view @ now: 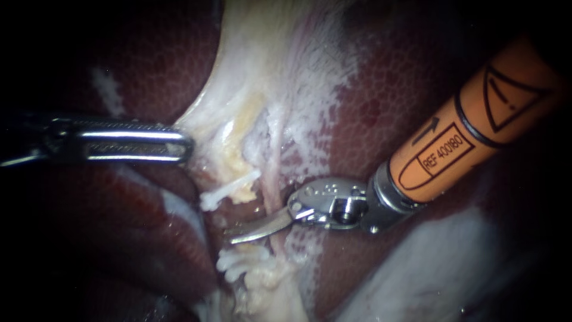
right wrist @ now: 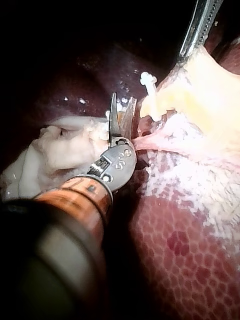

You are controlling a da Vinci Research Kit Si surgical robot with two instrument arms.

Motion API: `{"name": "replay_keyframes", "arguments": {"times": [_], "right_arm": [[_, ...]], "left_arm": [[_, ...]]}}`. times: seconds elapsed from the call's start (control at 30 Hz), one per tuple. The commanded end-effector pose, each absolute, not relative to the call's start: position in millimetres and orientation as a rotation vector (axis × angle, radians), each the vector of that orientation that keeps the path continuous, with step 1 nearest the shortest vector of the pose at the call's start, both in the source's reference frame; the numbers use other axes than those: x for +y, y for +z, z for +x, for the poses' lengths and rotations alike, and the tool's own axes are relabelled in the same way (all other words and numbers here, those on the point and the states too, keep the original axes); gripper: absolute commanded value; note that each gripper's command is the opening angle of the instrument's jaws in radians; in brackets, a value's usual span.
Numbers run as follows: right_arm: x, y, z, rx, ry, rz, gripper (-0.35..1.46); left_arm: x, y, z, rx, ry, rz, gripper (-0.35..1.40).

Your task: Go back from the cut left tube

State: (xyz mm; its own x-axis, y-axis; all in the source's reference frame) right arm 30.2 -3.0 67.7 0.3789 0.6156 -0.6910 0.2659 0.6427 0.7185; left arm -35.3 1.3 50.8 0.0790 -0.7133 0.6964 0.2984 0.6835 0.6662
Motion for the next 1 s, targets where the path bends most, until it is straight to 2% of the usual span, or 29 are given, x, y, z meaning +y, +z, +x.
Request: {"name": "replay_keyframes", "arguments": {"times": [0.03,0.1,0.43,0.8,0.9,1.0], "right_arm": [[-3.0,67.7,30.3,1.2,0.267,0.894,0.52],[-3.0,67.7,30.3,1.203,0.265,0.888,0.59],[-2.7,67.4,29.5,1.207,0.255,0.884,0.54],[-1.3,66.5,26.0,1.227,0.233,0.835,0.52],[-0.5,65.9,24.8,1.24,0.219,0.792,0.57],[0.3,65.3,23.5,1.251,0.208,0.737,0.79]], "left_arm": [[1.3,50.7,-35.3,-1.282,-0.787,0.398,-0.35],[1.3,50.7,-35.3,-1.282,-0.787,0.398,-0.35],[1.3,50.7,-35.2,-1.282,-0.787,0.398,-0.35],[1.3,50.8,-35.1,-1.283,-0.786,0.399,-0.35],[1.4,50.8,-35.1,-1.283,-0.786,0.399,-0.35],[1.4,50.9,-35.1,-1.283,-0.786,0.399,-0.35]]}}
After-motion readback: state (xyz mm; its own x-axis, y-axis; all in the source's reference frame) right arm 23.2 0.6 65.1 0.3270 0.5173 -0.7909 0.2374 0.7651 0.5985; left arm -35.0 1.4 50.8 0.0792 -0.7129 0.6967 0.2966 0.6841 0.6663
